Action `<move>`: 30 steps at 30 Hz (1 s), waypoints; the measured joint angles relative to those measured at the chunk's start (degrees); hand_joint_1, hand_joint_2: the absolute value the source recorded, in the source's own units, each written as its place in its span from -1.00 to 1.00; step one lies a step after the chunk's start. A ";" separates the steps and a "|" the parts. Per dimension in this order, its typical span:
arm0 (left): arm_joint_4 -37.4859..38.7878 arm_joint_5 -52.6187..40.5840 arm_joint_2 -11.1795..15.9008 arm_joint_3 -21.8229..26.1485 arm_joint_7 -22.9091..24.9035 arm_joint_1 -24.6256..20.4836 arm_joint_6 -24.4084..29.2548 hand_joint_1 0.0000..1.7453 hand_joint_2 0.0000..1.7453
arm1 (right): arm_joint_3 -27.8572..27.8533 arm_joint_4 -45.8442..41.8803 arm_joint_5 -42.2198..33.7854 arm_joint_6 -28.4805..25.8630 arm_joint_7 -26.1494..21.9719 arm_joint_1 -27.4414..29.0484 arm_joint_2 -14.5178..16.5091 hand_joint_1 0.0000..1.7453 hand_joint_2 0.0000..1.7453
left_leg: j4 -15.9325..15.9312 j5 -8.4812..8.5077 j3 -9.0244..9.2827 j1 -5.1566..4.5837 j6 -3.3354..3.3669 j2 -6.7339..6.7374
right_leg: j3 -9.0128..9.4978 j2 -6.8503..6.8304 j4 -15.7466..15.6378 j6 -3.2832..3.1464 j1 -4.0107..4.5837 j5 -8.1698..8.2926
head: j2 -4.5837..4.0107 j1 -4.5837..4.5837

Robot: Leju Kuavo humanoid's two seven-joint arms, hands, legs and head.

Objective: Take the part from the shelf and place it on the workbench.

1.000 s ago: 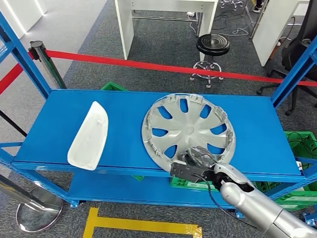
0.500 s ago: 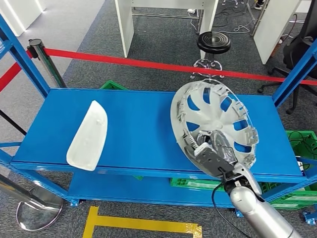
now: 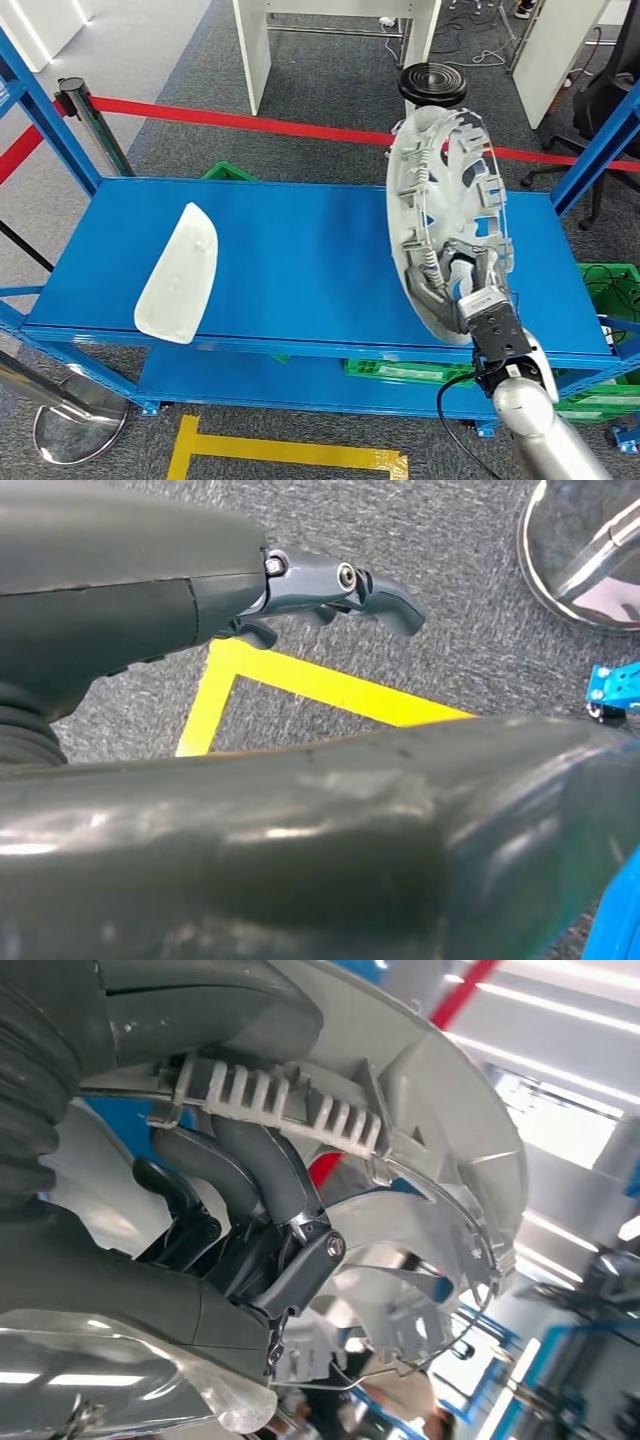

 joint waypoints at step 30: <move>4.85 0.45 2.81 0.07 -5.10 -0.92 5.46 -1.00 1.00 | -7.59 -12.35 -3.40 1.35 -6.27 1.58 0.53 1.00 1.00 | 0.00 0.00 -0.02 0.00 0.00 0.00 | -0.04 0.01 0.00 0.00 0.00 0.00 | 0.00 -0.01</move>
